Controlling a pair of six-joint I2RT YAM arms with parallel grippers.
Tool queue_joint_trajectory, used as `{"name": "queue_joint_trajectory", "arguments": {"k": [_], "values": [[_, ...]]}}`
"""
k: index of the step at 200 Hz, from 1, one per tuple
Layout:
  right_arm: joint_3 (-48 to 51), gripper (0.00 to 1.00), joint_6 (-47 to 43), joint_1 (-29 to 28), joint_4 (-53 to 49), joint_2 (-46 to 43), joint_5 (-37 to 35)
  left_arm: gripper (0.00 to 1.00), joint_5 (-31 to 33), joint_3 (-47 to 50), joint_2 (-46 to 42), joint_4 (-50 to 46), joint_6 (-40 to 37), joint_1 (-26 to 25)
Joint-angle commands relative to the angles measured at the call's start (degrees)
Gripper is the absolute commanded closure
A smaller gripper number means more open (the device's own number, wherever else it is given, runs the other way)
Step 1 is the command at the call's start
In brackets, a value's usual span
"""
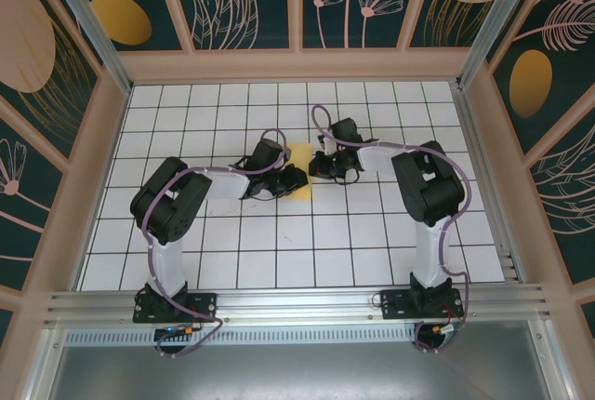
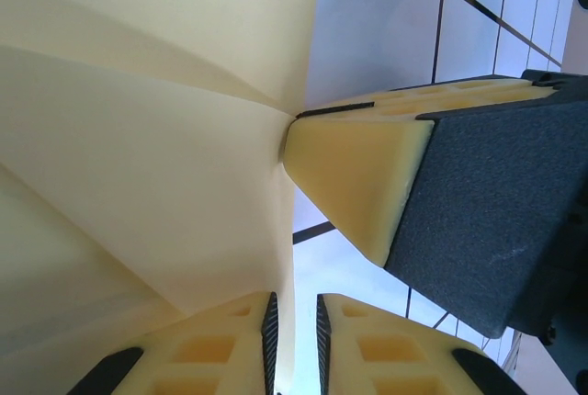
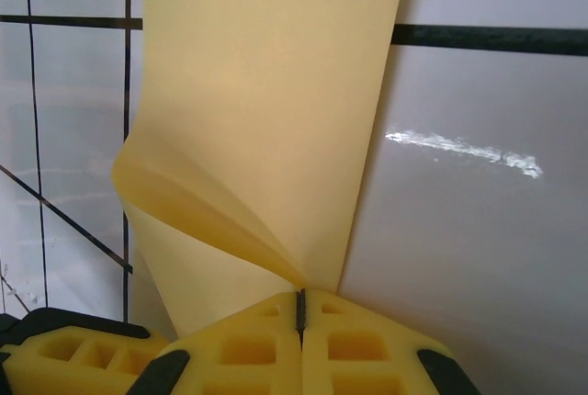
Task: Fold a paper plane with a square sheet of paper (pick it up from the middle)
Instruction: Fold the triangle a second time at the center of the table.
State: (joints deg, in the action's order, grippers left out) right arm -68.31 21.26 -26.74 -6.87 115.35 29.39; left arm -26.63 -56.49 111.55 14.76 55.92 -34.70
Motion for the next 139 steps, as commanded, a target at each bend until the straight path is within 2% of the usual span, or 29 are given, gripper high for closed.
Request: {"name": "queue_joint_trajectory", "arguments": {"k": [1,139], "values": [[-2.1,0.97,-1.3,-0.5,-0.9,1.6,-1.4,0.79,-0.8,-1.1,1.4,0.2,-0.9,0.2],[-3.9,0.99,-1.4,-0.9,-2.1,3.0,-2.4,0.79,-0.2,-1.5,2.3,-1.0,-1.1,0.2]]}}
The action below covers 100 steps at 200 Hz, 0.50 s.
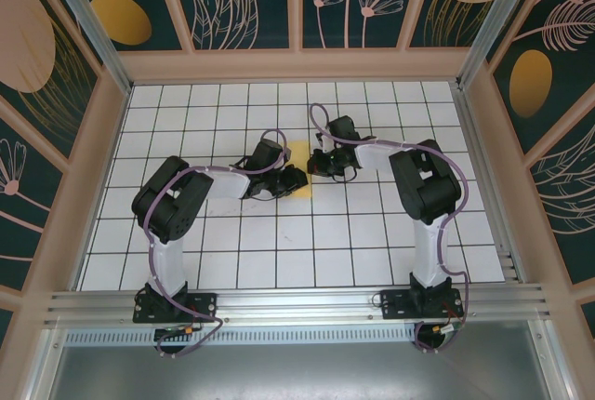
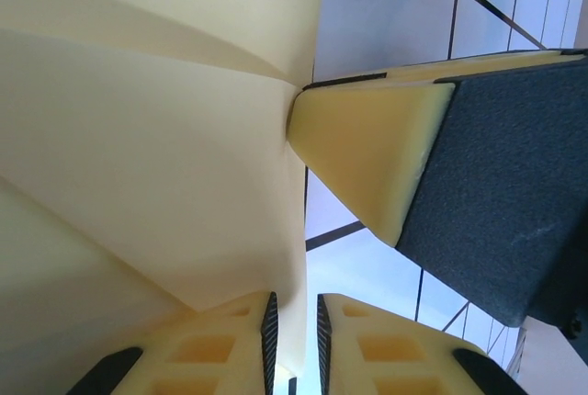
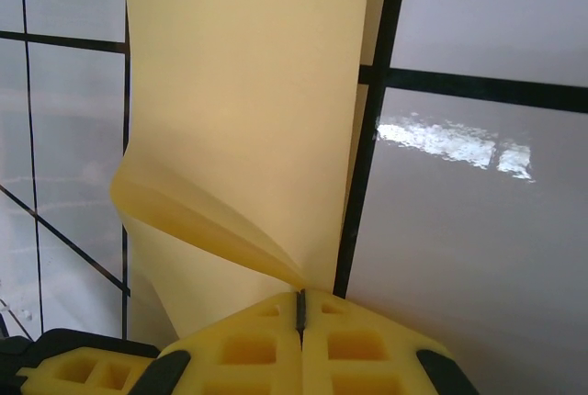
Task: Fold a paper plane with a square sheet of paper (pick it up from the middle)
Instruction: Fold the triangle a second time at the center of the table.
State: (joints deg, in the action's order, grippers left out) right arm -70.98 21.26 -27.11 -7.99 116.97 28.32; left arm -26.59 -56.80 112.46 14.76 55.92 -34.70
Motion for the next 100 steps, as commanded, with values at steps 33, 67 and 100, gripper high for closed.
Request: {"name": "queue_joint_trajectory", "arguments": {"k": [33,67,100], "values": [[-1.4,0.99,-1.5,-0.6,-1.3,1.7,-1.2,0.8,0.6,-1.6,1.6,-2.2,-1.1,0.2],[-1.7,0.99,-1.5,-0.6,-1.5,1.6,-1.2,0.82,1.5,-1.8,1.7,-3.3,-1.0,0.2],[-2.6,0.98,-1.5,-0.5,-2.3,1.3,-1.0,0.83,2.7,-2.0,1.7,-5.1,-1.0,0.2]]}}
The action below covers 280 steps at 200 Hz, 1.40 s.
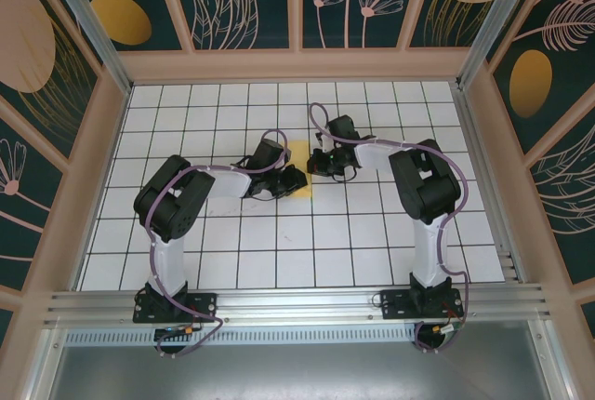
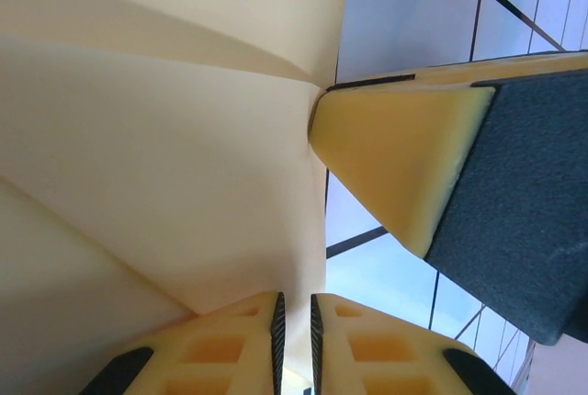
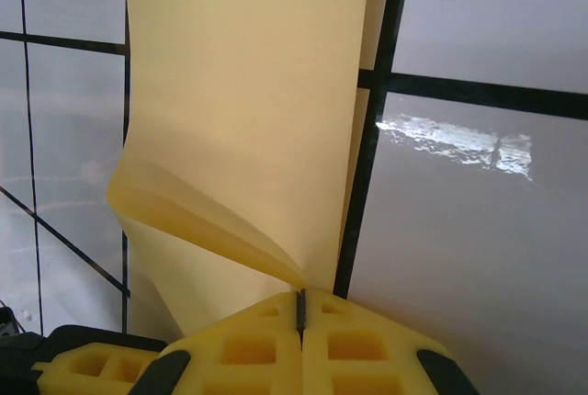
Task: Fold a paper plane with a square sheet of paper (pick it up from the middle)
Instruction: Fold the triangle a second time at the center of the table.
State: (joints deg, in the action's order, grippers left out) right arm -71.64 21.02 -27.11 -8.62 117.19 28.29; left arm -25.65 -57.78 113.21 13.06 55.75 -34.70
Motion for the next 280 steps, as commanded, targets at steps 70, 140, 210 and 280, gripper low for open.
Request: {"name": "queue_joint_trajectory", "arguments": {"k": [70,140,210,280], "values": [[-3.4,0.75,2.8,0.6,-4.3,-6.1,-3.0,0.85,3.6,-0.7,1.3,-5.5,-0.5,0.2],[11.8,0.85,8.0,0.5,1.0,-17.6,2.3,0.86,4.1,-0.4,1.2,-5.5,-0.1,0.2],[14.4,0.98,8.6,-2.8,1.7,-14.7,7.1,0.88,4.2,-0.2,0.9,-5.1,0.5,0.2],[11.6,1.0,8.2,-3.1,1.3,-9.7,5.3,0.9,4.0,0.0,0.5,-5.1,0.4,0.2]]}}
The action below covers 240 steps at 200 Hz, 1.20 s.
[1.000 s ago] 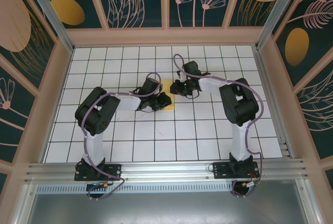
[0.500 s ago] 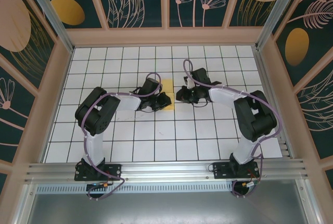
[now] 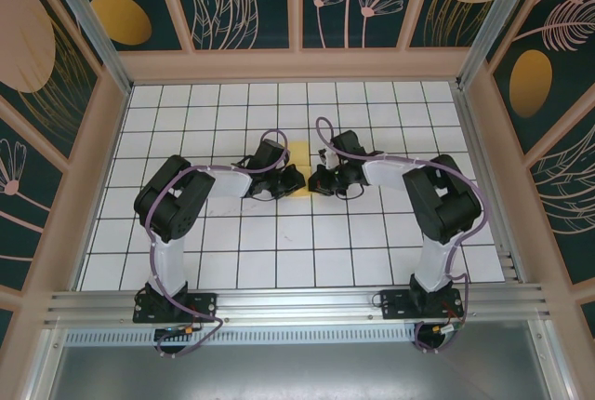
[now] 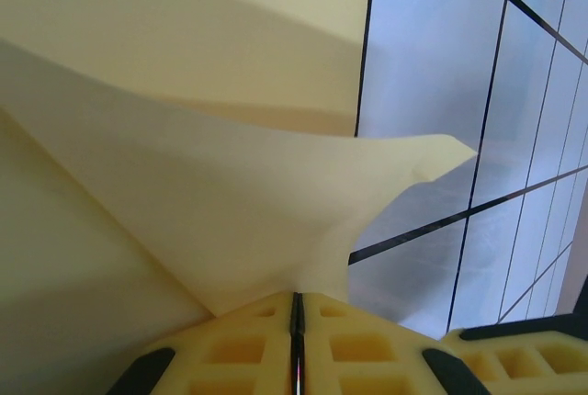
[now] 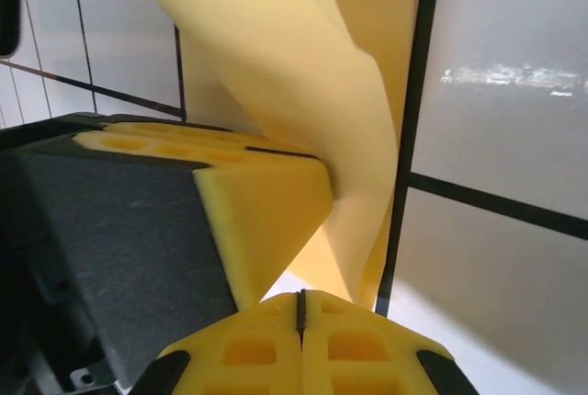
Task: Fold a paper plane with a square sheet of paper (pick it up from the middle)
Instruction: Fold the triangle a second time at the center of the table.
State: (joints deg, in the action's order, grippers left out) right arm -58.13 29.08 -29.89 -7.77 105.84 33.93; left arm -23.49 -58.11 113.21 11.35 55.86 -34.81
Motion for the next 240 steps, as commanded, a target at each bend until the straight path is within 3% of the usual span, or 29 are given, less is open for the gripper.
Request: {"name": "queue_joint_trajectory", "arguments": {"k": [1,135,240], "values": [[-1.9,1.0,0.1,-0.3,0.5,1.6,-0.4,0.9,1.9,0.4,0.5,-3.4,0.3,0.3],[-1.0,1.0,-0.6,0.5,-2.9,4.4,-3.2,0.87,1.4,-0.3,-0.8,-3.0,0.6,0.3],[-0.8,1.0,-0.7,0.5,-8.6,7.8,-7.1,0.83,6.4,-4.8,0.6,-7.5,-1.3,1.1]]}}
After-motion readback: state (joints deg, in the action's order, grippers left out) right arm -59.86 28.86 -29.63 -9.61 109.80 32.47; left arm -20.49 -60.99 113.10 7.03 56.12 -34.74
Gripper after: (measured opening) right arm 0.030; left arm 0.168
